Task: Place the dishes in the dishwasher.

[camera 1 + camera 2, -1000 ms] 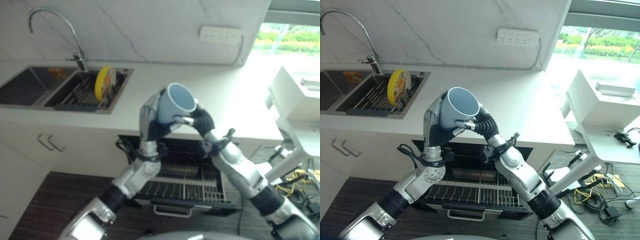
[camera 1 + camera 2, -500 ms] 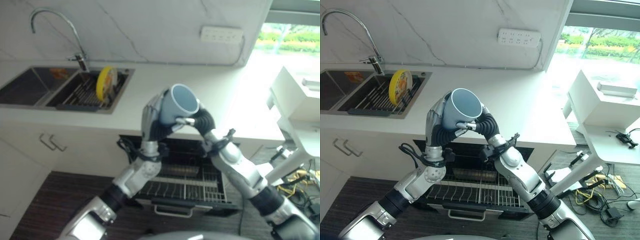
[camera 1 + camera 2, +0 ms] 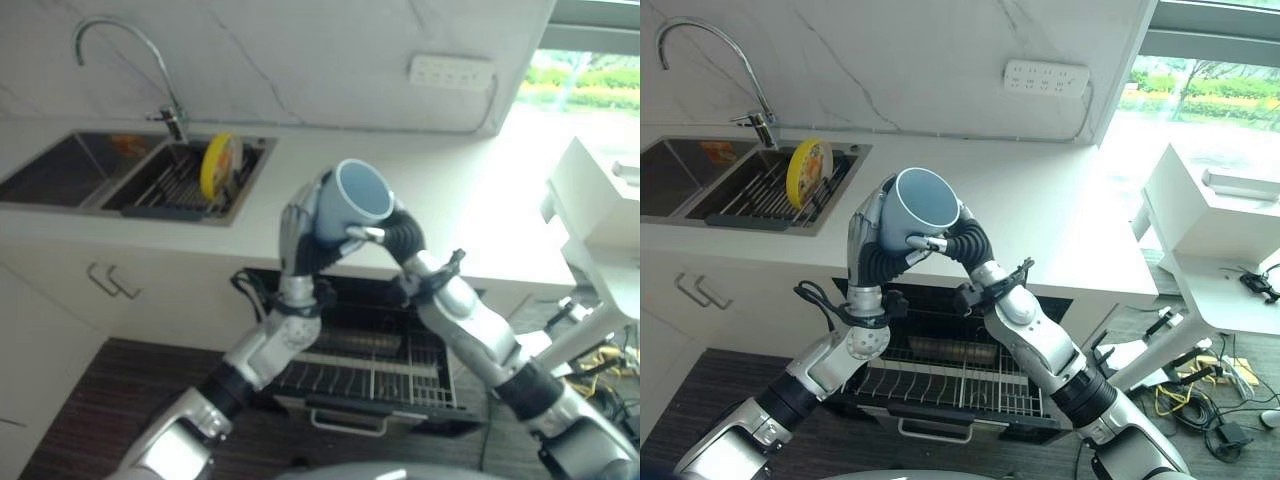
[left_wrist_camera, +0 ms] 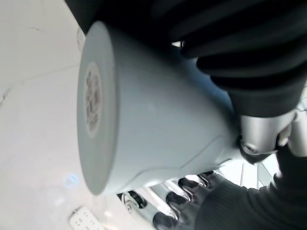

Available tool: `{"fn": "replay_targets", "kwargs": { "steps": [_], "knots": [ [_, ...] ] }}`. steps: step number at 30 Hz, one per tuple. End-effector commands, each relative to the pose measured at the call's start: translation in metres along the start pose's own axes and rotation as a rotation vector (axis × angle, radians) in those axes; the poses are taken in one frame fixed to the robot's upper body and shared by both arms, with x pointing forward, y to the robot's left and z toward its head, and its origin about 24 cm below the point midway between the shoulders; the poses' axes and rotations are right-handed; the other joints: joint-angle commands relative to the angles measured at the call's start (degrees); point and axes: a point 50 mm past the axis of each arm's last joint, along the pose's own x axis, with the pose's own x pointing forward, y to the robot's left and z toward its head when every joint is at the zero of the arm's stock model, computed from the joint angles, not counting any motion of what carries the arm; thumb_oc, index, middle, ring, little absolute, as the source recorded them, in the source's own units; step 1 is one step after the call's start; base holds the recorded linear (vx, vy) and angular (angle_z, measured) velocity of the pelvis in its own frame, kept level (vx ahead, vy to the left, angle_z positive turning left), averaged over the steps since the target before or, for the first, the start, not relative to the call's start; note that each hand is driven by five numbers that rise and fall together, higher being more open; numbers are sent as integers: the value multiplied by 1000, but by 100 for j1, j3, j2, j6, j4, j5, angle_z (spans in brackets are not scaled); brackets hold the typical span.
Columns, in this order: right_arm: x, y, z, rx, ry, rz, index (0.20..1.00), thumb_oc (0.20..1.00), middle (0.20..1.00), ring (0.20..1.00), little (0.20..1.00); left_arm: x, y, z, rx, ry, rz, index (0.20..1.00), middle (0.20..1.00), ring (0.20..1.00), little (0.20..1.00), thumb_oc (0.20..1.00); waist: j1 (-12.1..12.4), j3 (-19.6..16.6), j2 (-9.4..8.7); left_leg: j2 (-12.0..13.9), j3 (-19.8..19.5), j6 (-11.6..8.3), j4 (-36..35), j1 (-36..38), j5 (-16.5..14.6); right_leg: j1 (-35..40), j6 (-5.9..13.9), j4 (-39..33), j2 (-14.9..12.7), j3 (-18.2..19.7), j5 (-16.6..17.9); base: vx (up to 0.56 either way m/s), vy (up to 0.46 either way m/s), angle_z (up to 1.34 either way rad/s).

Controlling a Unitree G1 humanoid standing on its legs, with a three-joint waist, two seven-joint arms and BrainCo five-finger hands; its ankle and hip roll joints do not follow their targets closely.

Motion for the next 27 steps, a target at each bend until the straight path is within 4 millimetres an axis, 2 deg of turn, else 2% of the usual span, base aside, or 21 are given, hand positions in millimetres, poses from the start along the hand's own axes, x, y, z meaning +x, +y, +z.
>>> {"fn": "replay_targets", "kwargs": {
  "steps": [1,5,6,7,17,23,24,25,26,27],
  "knots": [
    [42,68,76,60,-371,309,1000,1000,1000,1000,1000,-18,-46,40,-151,-183,-282,200,200,200,200,200,131,7,-102,182,387,110,261,140,-688,-10,209,466,-306,33,-740,9,5,4],
    [42,67,72,57,-353,297,1000,1000,1000,1000,1000,-17,-47,40,-153,-183,-287,200,200,200,200,200,142,6,-110,185,387,112,249,145,-683,-9,218,467,-311,18,-735,4,1,2],
    [42,67,71,60,-350,297,504,504,504,504,504,-17,-47,40,-155,-184,-288,200,200,200,200,200,144,6,-111,183,387,113,247,145,-682,-10,219,467,-313,18,-733,0,0,0],
    [42,66,71,66,-350,296,200,200,200,200,200,-19,-47,40,-158,-185,-292,200,200,200,200,200,146,10,-115,182,390,116,245,149,-684,-6,219,464,-314,14,-729,0,0,0],
    [42,67,73,64,-363,301,200,200,200,200,200,-22,-50,40,-159,-184,-311,200,200,200,200,200,124,9,-110,186,408,121,256,156,-686,-25,212,482,-309,35,-730,0,0,0],
    [43,63,76,92,-383,244,200,200,200,200,200,-24,-50,39,-164,-177,-321,200,200,200,200,200,121,12,-100,189,423,121,263,155,-682,-13,202,477,-309,23,-734,0,0,0],
    [43,60,77,114,-391,215,200,200,200,200,200,-23,-50,39,-162,-178,-317,354,354,354,354,354,112,15,-95,195,430,120,260,160,-679,-15,202,482,-307,25,-734,0,0,0],
    [43,57,78,135,-399,187,200,200,200,200,200,-23,-50,38,-156,-175,-318,598,598,598,598,598,105,19,-95,200,440,118,258,165,-675,-16,202,488,-304,22,-734,0,0,0],
    [42,54,79,147,-406,168,200,200,200,200,200,-23,-49,37,-156,-168,-318,1000,1000,1000,1000,1000,94,21,-94,206,454,116,256,166,-671,-15,201,486,-304,20,-733,0,0,0],
    [42,52,79,153,-409,156,200,200,200,200,200,-22,-49,36,-157,-162,-318,1000,1000,1000,1000,1000,87,21,-93,209,463,116,255,169,-671,-13,201,486,-305,18,-732,0,0,0]
  ]
}}
